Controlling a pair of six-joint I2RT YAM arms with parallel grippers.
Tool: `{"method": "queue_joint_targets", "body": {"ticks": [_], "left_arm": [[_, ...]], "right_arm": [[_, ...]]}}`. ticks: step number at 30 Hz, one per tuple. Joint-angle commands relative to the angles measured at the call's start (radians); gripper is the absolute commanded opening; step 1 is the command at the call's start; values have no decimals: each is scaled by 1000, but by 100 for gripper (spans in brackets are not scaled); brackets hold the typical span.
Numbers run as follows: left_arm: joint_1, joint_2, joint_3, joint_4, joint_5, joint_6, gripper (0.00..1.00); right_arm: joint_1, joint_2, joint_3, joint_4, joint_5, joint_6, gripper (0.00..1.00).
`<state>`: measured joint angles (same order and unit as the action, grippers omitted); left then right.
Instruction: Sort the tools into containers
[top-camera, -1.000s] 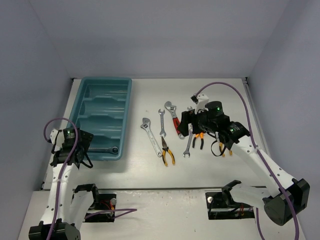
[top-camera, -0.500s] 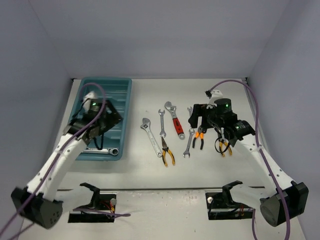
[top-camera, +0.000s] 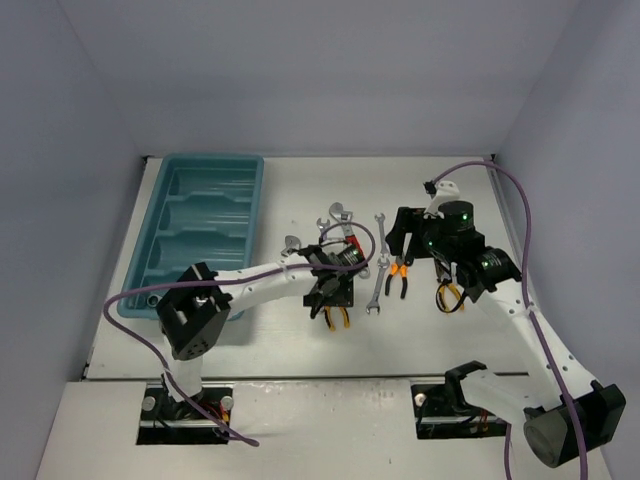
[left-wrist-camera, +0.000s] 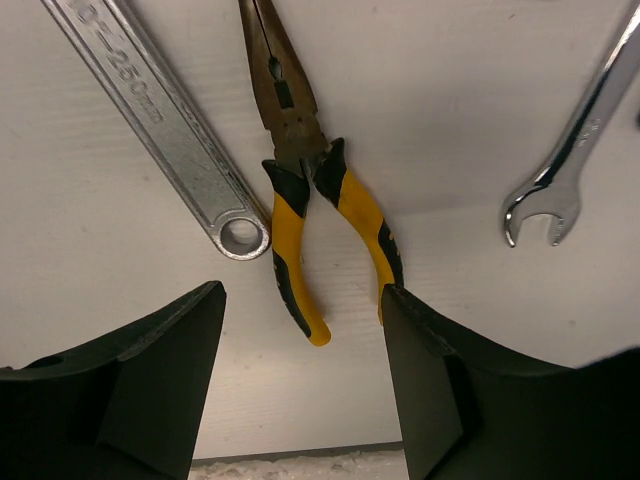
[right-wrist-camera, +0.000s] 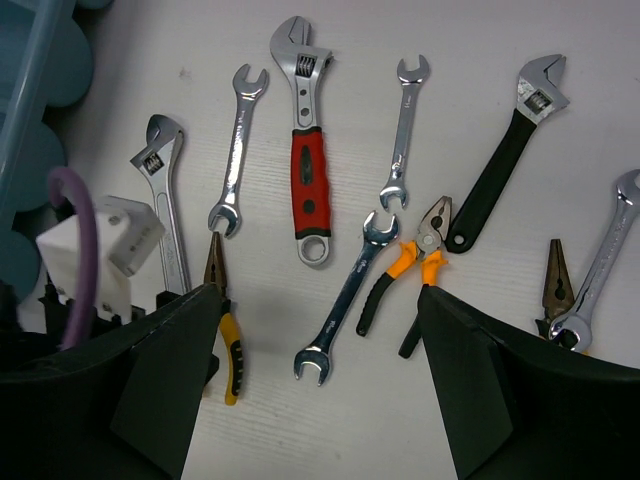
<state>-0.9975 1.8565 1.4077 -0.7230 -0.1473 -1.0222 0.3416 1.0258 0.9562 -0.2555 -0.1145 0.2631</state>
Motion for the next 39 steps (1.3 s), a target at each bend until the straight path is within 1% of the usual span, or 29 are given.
{"method": "queue_joint_targets", "body": {"ticks": [1, 10, 18, 20, 21, 23, 25, 27, 28, 35, 39], "left_arm": [[-1, -6, 14, -20, 34, -93, 58], [-4, 55, 14, -21, 58, -104, 48], [-3, 68, -12, -22, 79, -125, 37], [-3, 72, -9, -21, 81, -119, 33], [-3, 70, -3, -21, 80, -112, 27], [-4, 58, 7, -23, 72, -105, 20], [-4, 43, 16, -24, 62, -97, 9], [-6, 25, 24, -26, 52, -88, 2], [-6, 13, 27, -26, 44, -85, 1], [-3, -109, 76, -24, -74, -38, 0], [29, -177, 122, -20, -165, 0, 0]], "right_arm": [[-7, -21, -9, 25, 36, 16, 77], [-9, -26, -39, 22, 42, 19, 77], [-10, -23, -53, 22, 50, 23, 77], [-10, -23, -56, 22, 52, 24, 77], [-10, -23, -57, 22, 52, 27, 77], [-12, -23, -53, 22, 53, 25, 77], [-10, -24, -51, 22, 58, 27, 77], [-11, -24, -48, 22, 58, 27, 77], [-12, -25, -47, 23, 58, 27, 77], [-10, -29, -23, 19, 62, 27, 77], [-12, -36, -9, 15, 67, 27, 77]]}}
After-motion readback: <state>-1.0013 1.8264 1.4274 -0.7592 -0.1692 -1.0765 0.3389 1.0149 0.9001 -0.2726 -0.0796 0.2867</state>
